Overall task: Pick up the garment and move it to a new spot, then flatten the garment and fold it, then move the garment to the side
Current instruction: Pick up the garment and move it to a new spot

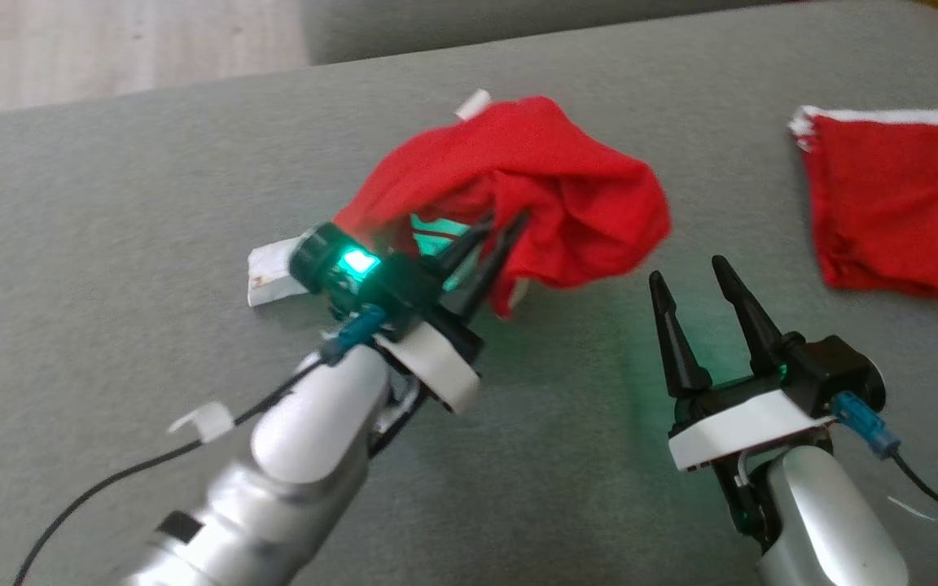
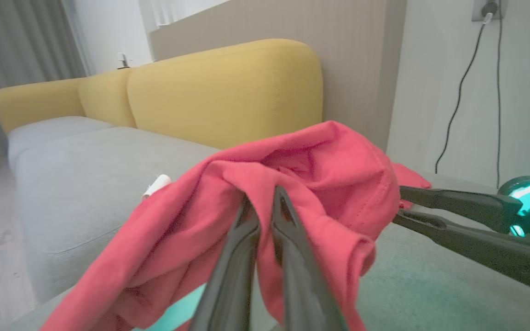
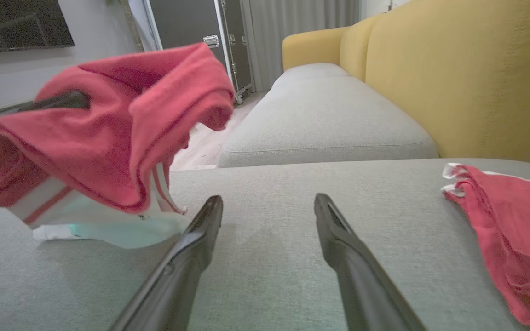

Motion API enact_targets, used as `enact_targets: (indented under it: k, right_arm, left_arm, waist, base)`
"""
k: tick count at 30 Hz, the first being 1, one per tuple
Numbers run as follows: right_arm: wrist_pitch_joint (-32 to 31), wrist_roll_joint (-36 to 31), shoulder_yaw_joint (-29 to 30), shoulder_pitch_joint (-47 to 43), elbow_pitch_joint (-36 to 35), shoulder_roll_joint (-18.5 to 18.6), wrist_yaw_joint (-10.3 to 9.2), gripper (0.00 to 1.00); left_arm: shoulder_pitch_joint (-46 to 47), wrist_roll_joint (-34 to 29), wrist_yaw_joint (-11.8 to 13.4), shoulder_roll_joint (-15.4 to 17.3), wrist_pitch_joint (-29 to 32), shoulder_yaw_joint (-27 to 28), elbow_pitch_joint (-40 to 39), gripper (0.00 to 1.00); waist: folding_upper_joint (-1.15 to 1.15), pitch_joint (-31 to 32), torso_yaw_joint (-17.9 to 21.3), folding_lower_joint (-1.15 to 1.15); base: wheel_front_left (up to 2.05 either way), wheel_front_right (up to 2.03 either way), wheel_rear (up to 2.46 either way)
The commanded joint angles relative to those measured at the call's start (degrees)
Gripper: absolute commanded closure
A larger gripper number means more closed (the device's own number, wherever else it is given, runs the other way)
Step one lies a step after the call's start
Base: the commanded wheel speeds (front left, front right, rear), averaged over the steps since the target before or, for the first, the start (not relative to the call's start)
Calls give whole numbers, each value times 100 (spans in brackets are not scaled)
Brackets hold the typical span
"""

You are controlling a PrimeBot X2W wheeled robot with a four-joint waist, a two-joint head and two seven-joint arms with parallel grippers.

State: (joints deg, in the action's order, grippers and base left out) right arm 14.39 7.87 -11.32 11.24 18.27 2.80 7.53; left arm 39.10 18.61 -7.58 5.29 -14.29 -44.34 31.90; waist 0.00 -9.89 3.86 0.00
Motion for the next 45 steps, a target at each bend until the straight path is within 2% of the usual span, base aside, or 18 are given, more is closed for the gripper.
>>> enact_targets:
  k: [1,2,3,4,10,17,25,31,38,45]
  right_arm:
    - [61,55,-131,237,-203,8,-4,0]
    - [61,68,-131,251,-210,8,-4,0]
    - [61,80,-138,267,-216,8,-4,0]
    - [61,91,-143,281,-224,8,-4,0]
    - [61,121,-80,306,-277,8,-4,0]
    - [61,66,101,254,-346,8,-4,0]
    - [61,-25,100,106,-289,8,-4,0]
    - [61,-84,157,-130,-188,8,-4,0]
    - [61,-118,195,-312,-106,8,-4,0]
    - [61,-136,174,-341,-81,8,-4,0]
  left_arm:
    - [346,110,9,-31,-61,4,-13,100]
    - [363,167,9,-69,-12,-122,145,100]
    - [397,191,9,-96,33,-217,315,53]
    - [427,216,10,-122,63,-248,497,0]
    - [467,377,26,-209,70,-369,1130,0]
    - [337,631,181,-189,-64,-39,1227,0]
    - [-588,631,469,379,-70,1061,135,0]
    - [-1717,533,595,557,-70,1882,-738,0]
    - [-2829,327,620,337,-70,2680,-1419,0]
    - [-3132,19,425,66,-71,3031,-1608,0]
  waist:
    - [0,-90,251,0]
    - [0,-107,308,0]
    - [0,-125,361,0]
    - [0,-142,405,0]
    - [0,-201,473,0]
    - [0,-50,125,0]
    - [0,383,-327,0]
    - [0,717,-637,0]
    - [0,894,-867,0]
    - [0,912,-968,0]
  base:
    - [0,0,0]
    - [0,0,0]
    - [0,0,0]
    - [0,0,0]
    - [0,0,0]
    - [0,0,0]
    - [0,0,0]
    - [0,0,0]
    - [0,0,0]
    - [0,0,0]
